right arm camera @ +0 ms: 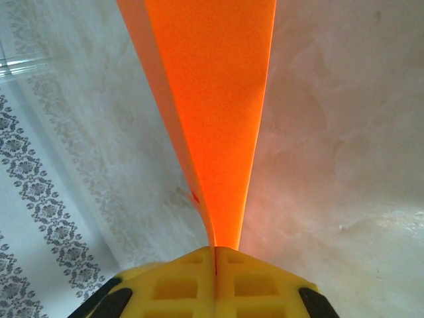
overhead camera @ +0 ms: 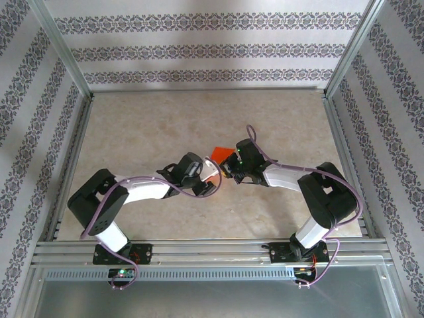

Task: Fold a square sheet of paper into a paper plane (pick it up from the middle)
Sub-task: Fold the wing for the fifth time at the center of the table.

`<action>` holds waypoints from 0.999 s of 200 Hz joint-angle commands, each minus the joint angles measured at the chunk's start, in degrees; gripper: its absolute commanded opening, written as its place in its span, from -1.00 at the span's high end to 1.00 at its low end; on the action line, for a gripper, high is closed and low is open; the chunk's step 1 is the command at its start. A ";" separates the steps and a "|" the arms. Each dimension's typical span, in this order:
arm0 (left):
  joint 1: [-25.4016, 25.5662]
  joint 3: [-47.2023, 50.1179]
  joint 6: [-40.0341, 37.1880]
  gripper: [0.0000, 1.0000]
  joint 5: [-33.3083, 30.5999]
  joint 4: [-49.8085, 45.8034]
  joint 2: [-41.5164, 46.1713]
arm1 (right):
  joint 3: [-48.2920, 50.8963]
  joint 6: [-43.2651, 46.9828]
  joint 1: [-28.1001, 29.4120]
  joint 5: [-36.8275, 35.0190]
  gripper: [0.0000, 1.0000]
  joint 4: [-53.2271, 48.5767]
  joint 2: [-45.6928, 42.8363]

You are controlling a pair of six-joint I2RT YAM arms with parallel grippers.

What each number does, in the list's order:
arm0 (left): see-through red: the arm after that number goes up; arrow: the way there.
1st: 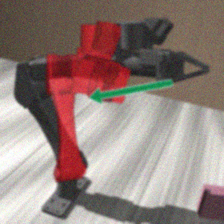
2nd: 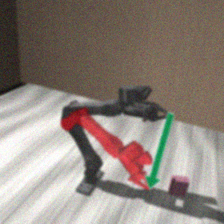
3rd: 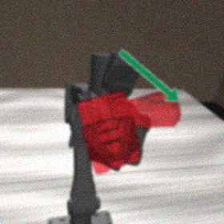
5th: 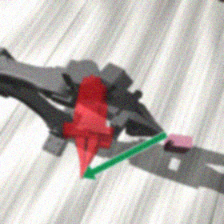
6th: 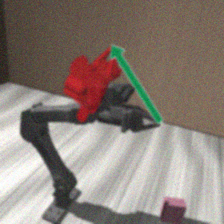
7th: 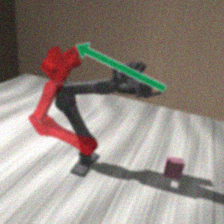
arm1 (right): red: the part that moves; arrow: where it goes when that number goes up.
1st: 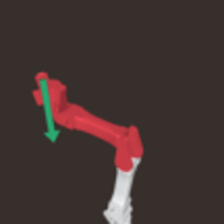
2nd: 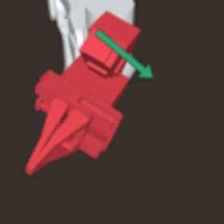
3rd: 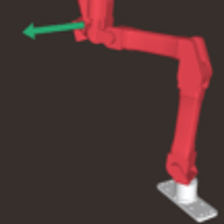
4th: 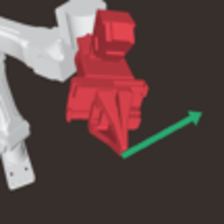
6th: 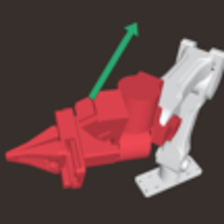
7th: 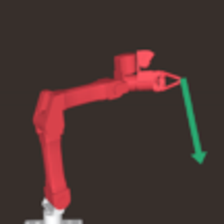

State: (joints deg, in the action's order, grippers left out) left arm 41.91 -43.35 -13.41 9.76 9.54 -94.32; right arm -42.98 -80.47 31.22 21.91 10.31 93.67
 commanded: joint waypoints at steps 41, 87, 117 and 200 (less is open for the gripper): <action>1.07 0.52 -8.70 0.04 -5.46 10.37 -2.62 | 0.88 -1.78 -1.03 1.99 0.96 -0.66 -1.03; 1.07 1.35 -9.14 0.13 -4.88 10.59 -3.54 | 1.06 -2.23 -1.50 2.57 0.93 -0.38 -1.12; 1.12 1.44 -9.18 0.18 -4.44 10.55 -4.20 | 1.06 -2.47 -1.69 2.96 0.92 -0.35 -0.94; 1.18 0.95 -8.84 0.59 -3.53 9.89 -5.40 | 0.79 -2.42 -1.87 3.23 0.64 -0.37 -0.68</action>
State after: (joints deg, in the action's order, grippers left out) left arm 42.33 -42.44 -22.09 5.54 18.50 -98.39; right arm -42.57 -82.85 29.87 24.23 10.04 93.67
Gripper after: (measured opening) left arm 0.233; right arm 0.134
